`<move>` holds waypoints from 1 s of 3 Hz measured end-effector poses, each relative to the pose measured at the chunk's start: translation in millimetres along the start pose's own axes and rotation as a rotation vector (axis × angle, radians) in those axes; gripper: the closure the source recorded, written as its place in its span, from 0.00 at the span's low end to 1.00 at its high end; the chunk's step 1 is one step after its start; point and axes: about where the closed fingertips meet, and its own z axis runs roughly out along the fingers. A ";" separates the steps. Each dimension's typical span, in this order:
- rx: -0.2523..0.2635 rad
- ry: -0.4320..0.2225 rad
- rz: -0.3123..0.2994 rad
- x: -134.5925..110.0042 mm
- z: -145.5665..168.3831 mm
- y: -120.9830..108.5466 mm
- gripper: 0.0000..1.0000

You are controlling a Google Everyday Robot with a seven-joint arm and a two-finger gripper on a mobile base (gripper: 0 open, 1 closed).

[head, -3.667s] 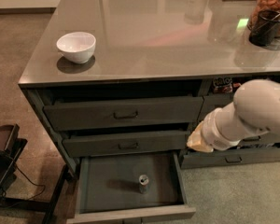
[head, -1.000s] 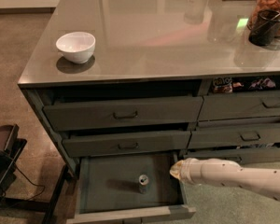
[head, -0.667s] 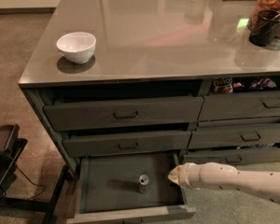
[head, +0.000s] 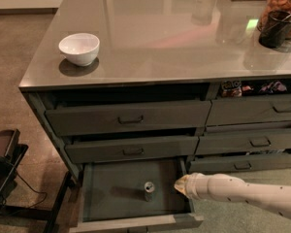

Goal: Pick redbull can from bottom drawer and place on counter

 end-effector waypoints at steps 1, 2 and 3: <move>0.004 -0.040 0.038 9.9 18.8 2.2 1.00; -0.019 -0.092 0.058 9.0 43.7 6.0 0.87; -0.049 -0.117 0.066 8.1 62.2 9.7 0.67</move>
Offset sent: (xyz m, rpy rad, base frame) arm 0.0210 0.0311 -0.0632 0.1825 0.0042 -0.0089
